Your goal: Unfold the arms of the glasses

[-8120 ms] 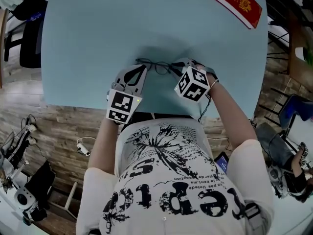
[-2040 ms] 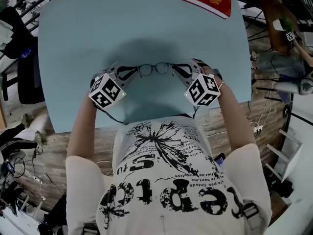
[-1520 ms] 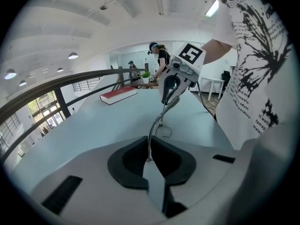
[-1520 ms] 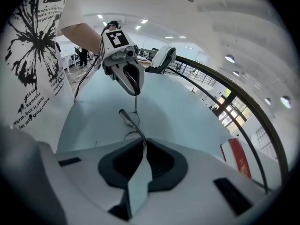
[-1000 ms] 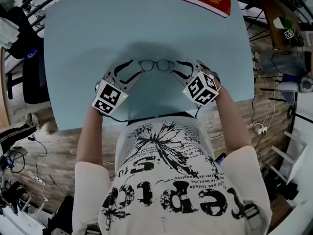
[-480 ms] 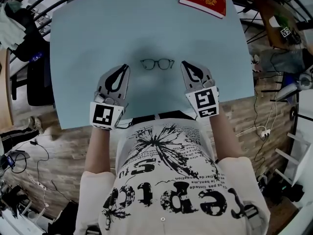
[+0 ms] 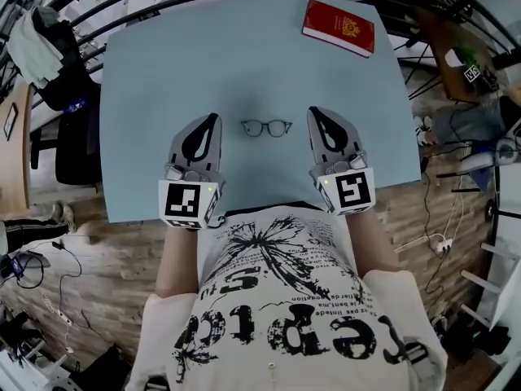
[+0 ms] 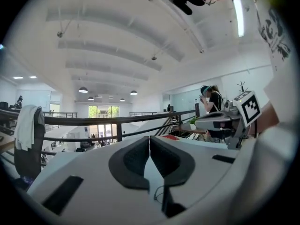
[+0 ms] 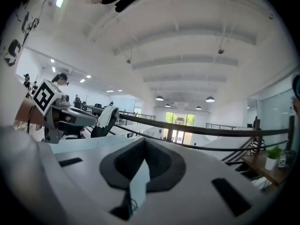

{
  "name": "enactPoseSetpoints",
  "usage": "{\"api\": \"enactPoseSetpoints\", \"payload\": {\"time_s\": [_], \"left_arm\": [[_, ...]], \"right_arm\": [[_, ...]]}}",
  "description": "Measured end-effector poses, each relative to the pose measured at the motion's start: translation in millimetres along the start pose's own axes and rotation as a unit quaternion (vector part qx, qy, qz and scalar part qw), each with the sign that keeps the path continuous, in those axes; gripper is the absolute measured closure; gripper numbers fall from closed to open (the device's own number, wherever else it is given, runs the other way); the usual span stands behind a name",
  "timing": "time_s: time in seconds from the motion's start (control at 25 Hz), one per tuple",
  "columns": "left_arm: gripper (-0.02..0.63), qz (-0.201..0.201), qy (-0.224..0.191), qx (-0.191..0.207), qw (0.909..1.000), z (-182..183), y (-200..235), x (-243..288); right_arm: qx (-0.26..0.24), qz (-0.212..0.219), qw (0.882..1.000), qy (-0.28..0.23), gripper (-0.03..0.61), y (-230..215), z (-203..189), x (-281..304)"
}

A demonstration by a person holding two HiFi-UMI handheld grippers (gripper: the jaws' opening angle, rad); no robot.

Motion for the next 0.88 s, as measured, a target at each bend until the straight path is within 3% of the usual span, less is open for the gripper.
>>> {"api": "enactPoseSetpoints", "payload": {"time_s": [0.88], "left_arm": [[0.594, 0.03, -0.002, 0.016, 0.9994, 14.0, 7.7, 30.2]], "right_arm": [[-0.009, 0.031, 0.999, -0.001, 0.571, -20.7, -1.9, 27.6]]}}
Point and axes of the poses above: the fingertips, and each gripper's own axes: x forward along the fingers, y to its left, z out of its top, the point moved 5 cm from there along -x, backward along the fingers
